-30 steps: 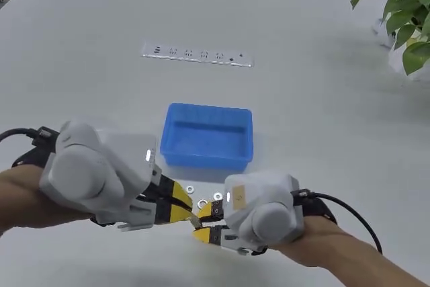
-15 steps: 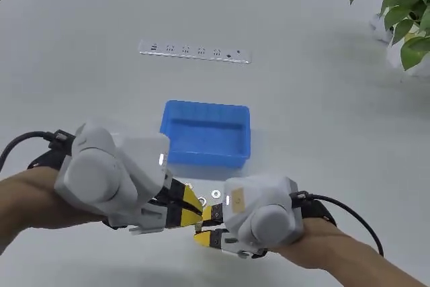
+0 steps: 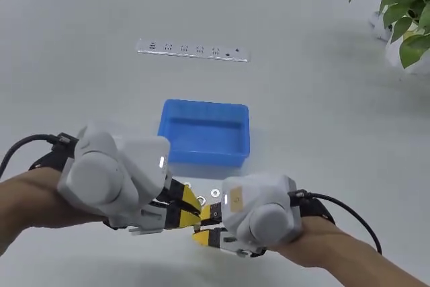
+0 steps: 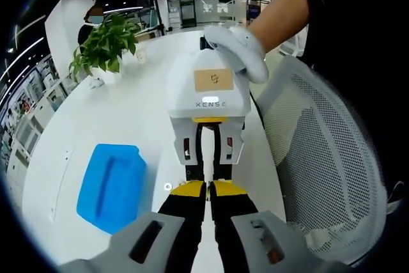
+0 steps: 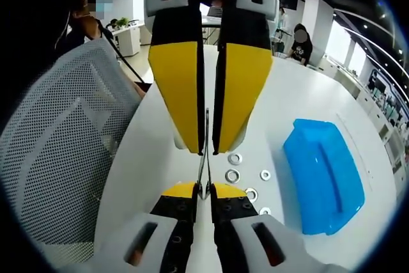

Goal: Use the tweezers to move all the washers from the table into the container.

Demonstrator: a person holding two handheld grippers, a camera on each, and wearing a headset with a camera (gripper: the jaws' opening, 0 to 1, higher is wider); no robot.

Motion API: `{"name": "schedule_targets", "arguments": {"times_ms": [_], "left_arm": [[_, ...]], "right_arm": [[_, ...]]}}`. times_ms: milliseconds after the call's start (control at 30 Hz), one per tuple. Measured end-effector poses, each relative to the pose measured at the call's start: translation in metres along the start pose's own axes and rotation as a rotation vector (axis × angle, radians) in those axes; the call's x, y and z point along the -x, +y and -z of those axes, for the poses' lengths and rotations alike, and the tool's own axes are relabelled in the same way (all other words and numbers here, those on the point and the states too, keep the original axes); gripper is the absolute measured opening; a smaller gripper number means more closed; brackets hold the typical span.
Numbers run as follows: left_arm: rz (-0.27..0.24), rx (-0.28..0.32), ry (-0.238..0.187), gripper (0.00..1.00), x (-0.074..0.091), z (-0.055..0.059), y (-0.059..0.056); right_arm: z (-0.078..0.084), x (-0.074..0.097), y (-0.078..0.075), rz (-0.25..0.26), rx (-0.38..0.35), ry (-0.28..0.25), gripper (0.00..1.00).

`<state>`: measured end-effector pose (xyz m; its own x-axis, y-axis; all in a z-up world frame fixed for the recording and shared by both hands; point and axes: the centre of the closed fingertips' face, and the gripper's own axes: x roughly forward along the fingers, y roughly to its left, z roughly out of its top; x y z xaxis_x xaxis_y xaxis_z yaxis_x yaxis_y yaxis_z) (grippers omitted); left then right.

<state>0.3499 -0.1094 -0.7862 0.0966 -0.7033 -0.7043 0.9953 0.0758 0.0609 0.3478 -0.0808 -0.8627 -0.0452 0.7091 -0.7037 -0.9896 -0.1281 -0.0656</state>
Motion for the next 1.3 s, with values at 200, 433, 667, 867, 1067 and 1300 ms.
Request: {"name": "schedule_targets", "arguments": {"times_ms": [200,433,667,867,1067,1300], "left_arm": [[-0.001,0.007,-0.006,0.06,-0.002,0.005,-0.001],[-0.005,0.004,-0.025,0.06,-0.002,0.004,0.001],[-0.004,0.009,-0.017,0.06,0.003,0.006,0.000],[-0.014,0.014,-0.012,0.06,0.010,0.007,0.002],[-0.025,0.014,-0.009,0.06,0.014,0.008,0.007],[-0.030,0.017,-0.007,0.06,0.018,0.010,0.013]], "right_arm": [[0.000,-0.001,0.000,-0.002,-0.007,-0.005,0.10],[-0.001,-0.001,-0.001,-0.001,-0.009,-0.006,0.11],[-0.004,-0.003,-0.001,-0.005,-0.002,-0.007,0.12],[-0.009,-0.005,-0.004,-0.003,0.005,-0.013,0.12],[-0.012,-0.008,-0.009,0.003,0.009,-0.017,0.12],[-0.015,-0.010,-0.015,0.011,0.010,-0.023,0.12]]}}
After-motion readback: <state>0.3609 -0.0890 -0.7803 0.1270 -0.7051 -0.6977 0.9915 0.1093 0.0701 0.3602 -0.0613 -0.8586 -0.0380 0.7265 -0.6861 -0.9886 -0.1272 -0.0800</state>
